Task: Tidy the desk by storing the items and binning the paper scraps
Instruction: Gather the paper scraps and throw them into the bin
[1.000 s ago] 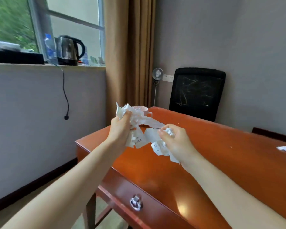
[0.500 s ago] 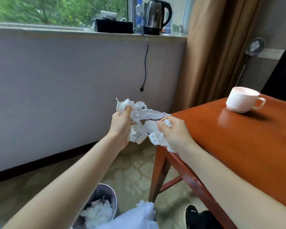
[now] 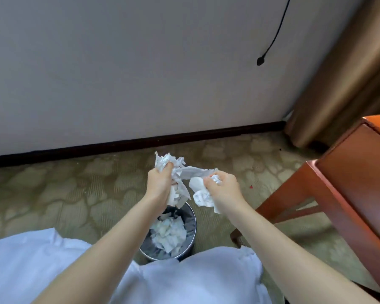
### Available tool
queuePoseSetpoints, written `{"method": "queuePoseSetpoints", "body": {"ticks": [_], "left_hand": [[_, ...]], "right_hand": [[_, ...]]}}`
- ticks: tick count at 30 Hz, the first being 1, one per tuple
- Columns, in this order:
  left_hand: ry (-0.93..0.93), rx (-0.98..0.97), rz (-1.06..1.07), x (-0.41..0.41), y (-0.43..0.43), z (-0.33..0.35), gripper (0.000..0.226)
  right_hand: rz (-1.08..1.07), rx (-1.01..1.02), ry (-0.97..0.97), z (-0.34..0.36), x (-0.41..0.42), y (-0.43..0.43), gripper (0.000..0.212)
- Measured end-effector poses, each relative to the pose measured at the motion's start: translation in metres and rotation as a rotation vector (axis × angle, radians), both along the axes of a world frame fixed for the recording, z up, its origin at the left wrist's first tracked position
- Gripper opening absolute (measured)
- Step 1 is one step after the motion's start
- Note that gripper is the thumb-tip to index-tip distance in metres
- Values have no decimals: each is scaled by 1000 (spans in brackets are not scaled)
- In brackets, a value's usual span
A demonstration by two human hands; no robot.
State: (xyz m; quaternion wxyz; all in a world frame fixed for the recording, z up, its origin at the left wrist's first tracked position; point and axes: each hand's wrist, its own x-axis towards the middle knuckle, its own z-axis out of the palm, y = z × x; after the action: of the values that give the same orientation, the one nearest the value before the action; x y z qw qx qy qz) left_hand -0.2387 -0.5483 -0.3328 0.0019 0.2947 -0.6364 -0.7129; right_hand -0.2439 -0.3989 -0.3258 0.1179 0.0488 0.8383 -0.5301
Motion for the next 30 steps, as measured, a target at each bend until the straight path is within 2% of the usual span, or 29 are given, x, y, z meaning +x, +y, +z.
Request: {"method": "queuePoseSetpoints", "body": {"ticks": [6, 10, 14, 16, 20, 24, 28, 30], "left_hand": [[-233, 60, 15, -4, -21, -85, 24], [-362, 106, 96, -9, -37, -127, 51], [-428, 89, 133, -10, -49, -161, 42], [-458, 62, 136, -8, -49, -177, 25], [-525, -5, 142, -3, -51, -198, 17], [-569, 0, 107, -1, -52, -212, 15], [-608, 46, 30, 0, -51, -218, 28], [-648, 38, -11, 1, -52, -221, 36]], "right_hand": [[85, 65, -174, -73, -8, -25, 32], [93, 86, -269, -116, -14, -37, 30], [71, 122, -360, -156, -19, -50, 17], [61, 135, -407, -174, -19, -55, 16], [74, 158, -488, -199, -19, -63, 19], [101, 159, -526, -212, -23, -70, 36], [114, 86, -694, -217, -24, -75, 16], [72, -23, -819, -213, -21, -75, 18]]}}
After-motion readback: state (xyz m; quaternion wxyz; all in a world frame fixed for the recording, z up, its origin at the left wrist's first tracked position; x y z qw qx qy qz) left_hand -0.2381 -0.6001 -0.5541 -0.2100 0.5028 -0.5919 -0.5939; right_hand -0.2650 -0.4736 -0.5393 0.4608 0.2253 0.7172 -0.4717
